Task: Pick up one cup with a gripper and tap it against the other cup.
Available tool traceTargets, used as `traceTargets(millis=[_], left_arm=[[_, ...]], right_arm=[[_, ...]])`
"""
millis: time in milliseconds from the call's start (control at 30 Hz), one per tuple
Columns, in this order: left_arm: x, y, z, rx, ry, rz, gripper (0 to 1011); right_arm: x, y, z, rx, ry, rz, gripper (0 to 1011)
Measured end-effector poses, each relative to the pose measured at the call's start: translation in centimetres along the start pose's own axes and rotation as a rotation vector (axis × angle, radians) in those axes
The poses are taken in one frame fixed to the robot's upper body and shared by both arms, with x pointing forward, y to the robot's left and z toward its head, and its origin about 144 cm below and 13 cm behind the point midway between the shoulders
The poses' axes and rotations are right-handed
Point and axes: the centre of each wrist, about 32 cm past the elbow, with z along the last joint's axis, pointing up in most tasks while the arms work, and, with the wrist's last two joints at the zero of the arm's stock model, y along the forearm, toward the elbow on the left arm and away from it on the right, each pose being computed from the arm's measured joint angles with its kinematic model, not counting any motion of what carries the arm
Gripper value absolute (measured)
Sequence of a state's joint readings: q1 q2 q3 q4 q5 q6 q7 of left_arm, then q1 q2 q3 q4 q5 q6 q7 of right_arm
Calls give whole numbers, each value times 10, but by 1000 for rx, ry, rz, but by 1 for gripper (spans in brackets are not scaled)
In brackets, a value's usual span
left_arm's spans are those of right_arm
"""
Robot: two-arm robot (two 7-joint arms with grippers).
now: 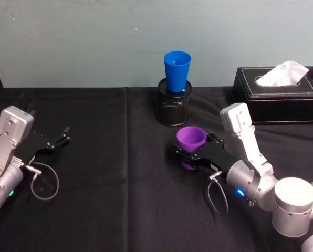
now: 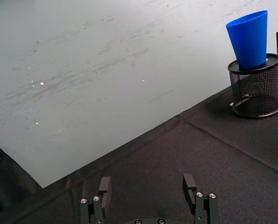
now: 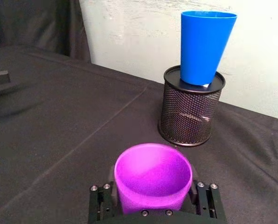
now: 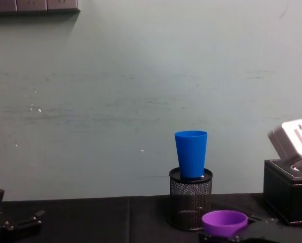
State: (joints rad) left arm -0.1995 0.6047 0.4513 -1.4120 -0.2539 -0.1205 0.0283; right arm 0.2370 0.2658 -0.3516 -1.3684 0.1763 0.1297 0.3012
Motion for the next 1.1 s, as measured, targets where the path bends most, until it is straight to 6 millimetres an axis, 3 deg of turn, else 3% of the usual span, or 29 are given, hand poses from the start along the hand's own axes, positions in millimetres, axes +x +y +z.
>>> traceTargets(millis=[167,233,633,800,1100], left_arm=[[0,0,0,0,0,0,1000],[0,0,0,0,0,0,1000],[0,0,0,0,0,0,1000],[0,0,0,0,0,0,1000],[0,0,0,0,0,0,1000]], right_arm=[[1,0,3,3,7,-2,990],[1,-1,4,9,10,-2,1004],[-4,-15,20,145,-41,-46,1004],[-4,-28,25,167,-71,-142,1004],[0,-50,14,136,-79,-387,1004]])
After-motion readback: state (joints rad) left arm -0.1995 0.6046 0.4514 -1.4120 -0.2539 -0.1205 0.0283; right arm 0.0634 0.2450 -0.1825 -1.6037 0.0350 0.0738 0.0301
